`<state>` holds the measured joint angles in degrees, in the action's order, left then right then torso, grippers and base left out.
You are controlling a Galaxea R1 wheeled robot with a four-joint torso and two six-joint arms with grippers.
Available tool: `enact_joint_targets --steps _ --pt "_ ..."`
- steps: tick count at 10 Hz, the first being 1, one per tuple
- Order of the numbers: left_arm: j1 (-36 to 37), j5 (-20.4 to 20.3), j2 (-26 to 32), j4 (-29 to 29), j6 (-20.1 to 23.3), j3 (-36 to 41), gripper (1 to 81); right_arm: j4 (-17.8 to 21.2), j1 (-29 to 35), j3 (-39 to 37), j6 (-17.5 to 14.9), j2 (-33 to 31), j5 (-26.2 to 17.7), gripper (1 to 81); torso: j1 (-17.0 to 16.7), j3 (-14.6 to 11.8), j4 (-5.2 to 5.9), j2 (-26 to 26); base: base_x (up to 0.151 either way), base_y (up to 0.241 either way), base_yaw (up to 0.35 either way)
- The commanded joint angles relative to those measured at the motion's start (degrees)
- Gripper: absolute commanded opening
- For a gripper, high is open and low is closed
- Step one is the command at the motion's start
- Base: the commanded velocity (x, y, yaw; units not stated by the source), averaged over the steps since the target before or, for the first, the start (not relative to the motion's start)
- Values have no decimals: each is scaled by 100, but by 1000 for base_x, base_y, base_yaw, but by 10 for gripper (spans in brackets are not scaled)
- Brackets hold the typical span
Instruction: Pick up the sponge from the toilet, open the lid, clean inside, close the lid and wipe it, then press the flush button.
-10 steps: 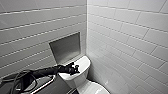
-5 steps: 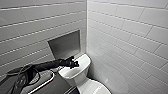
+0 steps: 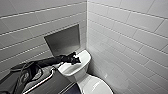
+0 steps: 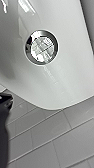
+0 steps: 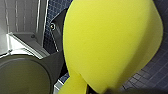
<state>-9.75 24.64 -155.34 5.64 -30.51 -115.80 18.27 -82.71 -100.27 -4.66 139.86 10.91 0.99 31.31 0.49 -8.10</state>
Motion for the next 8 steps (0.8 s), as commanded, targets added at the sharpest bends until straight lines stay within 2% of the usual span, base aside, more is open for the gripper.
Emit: enact_joint_targets --steps 1,4,5,7,8 --pt "1075 191 -23 33 -42 -180 10 36 48 158 0 -167 -449 10 0 0 0 0 0 0 0" --pt "1216 191 82 -2 -42 -434 10 45 39 140 -9 -167 -449 10 0 0 0 2 0 0 0" --pt "1286 191 126 -81 -42 -461 10 45 39 149 -9 -167 -449 10 0 211 0 2 0 0 0" --pt "1471 199 135 -116 -42 -584 10 45 39 140 0 -167 -449 10 0 318 0 2 0 0 0" --pt "1542 252 126 -116 -42 -602 10 45 48 140 0 -167 -449 10 0 188 0 2 0 0 0"
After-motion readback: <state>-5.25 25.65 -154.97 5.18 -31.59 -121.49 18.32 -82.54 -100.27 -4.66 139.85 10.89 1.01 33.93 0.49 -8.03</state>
